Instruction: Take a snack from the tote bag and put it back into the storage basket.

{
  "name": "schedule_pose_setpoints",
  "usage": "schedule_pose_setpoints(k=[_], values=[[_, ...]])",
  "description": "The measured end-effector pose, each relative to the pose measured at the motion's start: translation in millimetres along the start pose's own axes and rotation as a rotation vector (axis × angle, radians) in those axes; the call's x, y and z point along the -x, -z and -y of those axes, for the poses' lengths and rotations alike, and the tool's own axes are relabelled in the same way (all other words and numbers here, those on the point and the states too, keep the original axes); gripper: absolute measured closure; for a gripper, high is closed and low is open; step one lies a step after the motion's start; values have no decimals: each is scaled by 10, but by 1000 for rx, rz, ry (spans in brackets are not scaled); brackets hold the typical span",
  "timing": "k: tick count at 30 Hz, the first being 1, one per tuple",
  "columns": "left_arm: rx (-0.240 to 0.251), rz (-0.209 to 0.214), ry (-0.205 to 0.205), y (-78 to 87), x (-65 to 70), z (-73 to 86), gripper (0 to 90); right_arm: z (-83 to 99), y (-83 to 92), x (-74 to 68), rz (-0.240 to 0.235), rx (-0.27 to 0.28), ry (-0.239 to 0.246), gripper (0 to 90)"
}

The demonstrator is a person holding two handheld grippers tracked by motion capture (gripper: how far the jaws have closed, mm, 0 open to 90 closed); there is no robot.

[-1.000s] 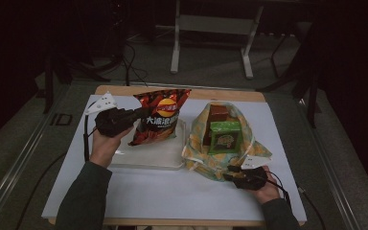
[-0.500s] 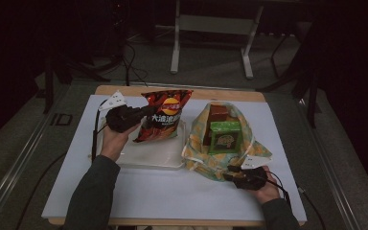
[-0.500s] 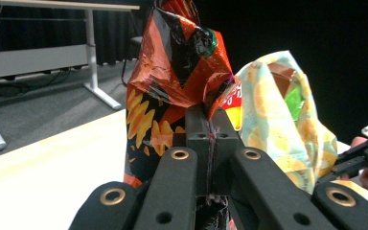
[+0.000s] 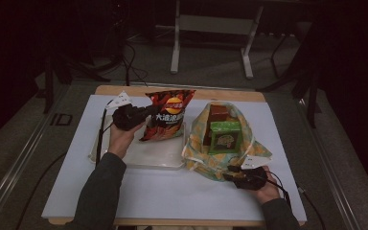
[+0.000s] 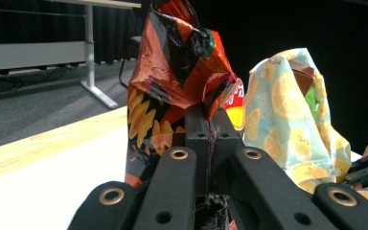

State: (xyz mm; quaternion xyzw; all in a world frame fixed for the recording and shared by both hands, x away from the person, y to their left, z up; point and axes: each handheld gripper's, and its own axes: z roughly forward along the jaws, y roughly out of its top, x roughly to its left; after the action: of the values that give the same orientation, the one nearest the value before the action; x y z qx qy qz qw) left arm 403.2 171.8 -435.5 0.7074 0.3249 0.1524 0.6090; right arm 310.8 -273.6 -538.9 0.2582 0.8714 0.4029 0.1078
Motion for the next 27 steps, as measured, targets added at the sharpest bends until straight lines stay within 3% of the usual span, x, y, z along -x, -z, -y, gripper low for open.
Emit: schedule_pose_setpoints(k=[5,11,19,27], values=[[-38,-36,-16,8,-59,13,868,0,0,-1,-1,0,-2,581],[-102,-129,-23,24,-147,45,802,0,1,0,-1,-1,-2,581],[-150,-210,-35,9,-211,72,732,0,1,0,-1,-1,-2,581],[-184,-240,-17,2,-235,86,521,0,1,-1,-1,-1,-1,581]])
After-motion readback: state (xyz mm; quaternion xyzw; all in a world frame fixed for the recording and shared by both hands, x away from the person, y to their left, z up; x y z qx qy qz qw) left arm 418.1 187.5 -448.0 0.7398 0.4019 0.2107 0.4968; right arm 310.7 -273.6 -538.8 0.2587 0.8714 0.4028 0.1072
